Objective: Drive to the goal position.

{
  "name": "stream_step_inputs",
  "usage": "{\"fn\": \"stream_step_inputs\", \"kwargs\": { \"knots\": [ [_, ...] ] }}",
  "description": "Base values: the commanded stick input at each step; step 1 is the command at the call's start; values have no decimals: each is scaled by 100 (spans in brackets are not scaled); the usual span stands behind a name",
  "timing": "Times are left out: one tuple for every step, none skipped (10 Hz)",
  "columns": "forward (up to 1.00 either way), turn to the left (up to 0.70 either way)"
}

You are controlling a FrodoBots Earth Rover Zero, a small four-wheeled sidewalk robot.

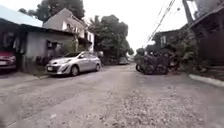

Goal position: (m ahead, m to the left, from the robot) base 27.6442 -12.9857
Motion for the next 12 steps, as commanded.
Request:
{"fn": "stream_step_inputs", "kwargs": {
  "knots": [
    [100,0],
    [100,0],
    [100,0],
    [100,0],
    [100,0],
    [100,0],
    [100,0],
    [100,0],
    [100,0],
    [100,0],
    [100,0],
    [100,0]
  ]
}}
